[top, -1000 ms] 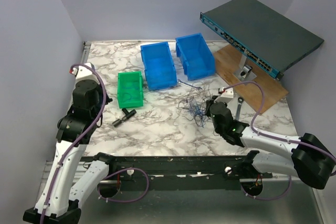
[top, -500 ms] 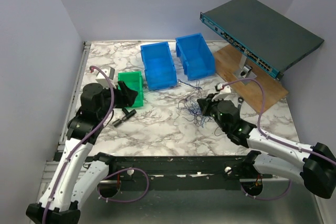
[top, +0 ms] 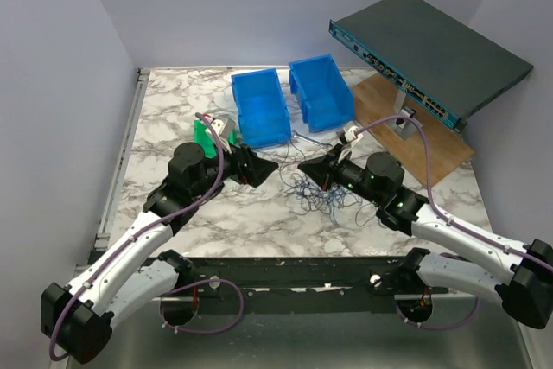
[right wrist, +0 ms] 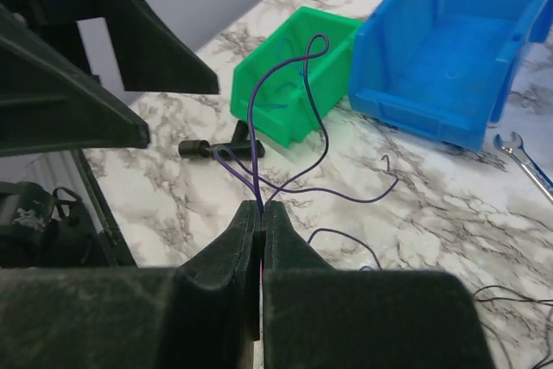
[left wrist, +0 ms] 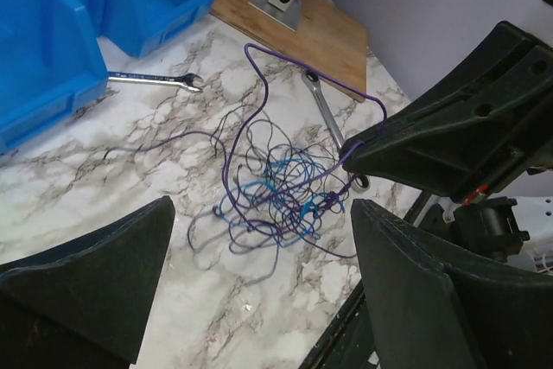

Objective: Untangle the cables
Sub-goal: Untie the cable.

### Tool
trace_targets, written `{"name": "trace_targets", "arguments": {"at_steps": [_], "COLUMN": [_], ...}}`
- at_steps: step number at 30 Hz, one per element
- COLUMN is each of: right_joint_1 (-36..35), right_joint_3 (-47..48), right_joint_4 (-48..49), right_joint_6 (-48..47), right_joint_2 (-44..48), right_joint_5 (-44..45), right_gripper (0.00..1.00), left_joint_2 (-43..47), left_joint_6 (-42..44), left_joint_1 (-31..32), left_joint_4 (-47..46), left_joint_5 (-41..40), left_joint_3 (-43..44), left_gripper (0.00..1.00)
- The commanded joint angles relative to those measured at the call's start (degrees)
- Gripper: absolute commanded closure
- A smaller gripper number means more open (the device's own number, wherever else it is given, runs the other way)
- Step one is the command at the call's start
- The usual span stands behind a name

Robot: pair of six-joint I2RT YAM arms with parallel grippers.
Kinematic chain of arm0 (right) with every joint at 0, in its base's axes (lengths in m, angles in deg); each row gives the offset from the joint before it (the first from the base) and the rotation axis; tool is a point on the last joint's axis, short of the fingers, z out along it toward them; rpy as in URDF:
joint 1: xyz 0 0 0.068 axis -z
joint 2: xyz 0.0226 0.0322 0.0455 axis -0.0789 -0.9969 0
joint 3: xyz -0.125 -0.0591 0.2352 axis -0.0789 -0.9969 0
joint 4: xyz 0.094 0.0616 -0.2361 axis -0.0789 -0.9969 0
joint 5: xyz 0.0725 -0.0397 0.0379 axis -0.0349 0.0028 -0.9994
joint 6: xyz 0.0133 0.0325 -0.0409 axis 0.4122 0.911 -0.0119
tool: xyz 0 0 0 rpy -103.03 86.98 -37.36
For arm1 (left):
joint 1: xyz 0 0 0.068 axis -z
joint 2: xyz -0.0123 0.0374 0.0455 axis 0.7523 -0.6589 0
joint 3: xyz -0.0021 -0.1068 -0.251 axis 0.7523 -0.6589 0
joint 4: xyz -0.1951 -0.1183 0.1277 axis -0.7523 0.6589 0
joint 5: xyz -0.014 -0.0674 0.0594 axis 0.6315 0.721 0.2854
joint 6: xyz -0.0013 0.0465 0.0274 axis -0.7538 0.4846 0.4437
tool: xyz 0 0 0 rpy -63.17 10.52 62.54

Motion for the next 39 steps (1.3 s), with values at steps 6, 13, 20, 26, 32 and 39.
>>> {"name": "trace_targets", "arguments": {"at_steps": [6, 13, 20, 26, 32, 39], "right_joint_1": [0.0, 0.0, 0.0, -0.1, 0.0, 0.0], "right_joint_3": [5.1, 4.8, 5.4, 5.5, 4.9, 4.8], "right_joint_4": [-2.6, -2.0, -2.3, -2.4, -1.5, -2.8], "right_joint_6": [-1.0, -0.9, -0.5, -0.4, 0.3, 0.2], "right_joint_2": [-0.7, -2.5, -2.6, -2.9, -2.9, -2.9], "right_joint_5": [-9.2, -11.5, -13.1, -12.5, -9.7, -3.6], "right_gripper": [0.99, 0.99, 0.99, 0.99, 0.99, 0.99], "left_joint_2": [-2.3, -0.6, -10.0, -16.1, -18.3, -14.0], "left_joint_6": [-1.2, -4.1, 1.9, 1.5, 1.9, 2.9], "left_joint_1": [2.8, 2.9, 2.8, 2.9, 2.8, 2.7], "left_joint_4": [-10.5, -6.3, 5.7, 3.1, 0.6, 3.3], "left_joint_5": [-2.2, -7.8, -7.8, -4.2, 0.1, -4.8], "left_joint_3": [-1.5, 1.2, 10.8, 12.3, 13.4, 11.5], "left_gripper": [0.08, 0.03, 0.03, 0.21, 0.24, 0.06]}}
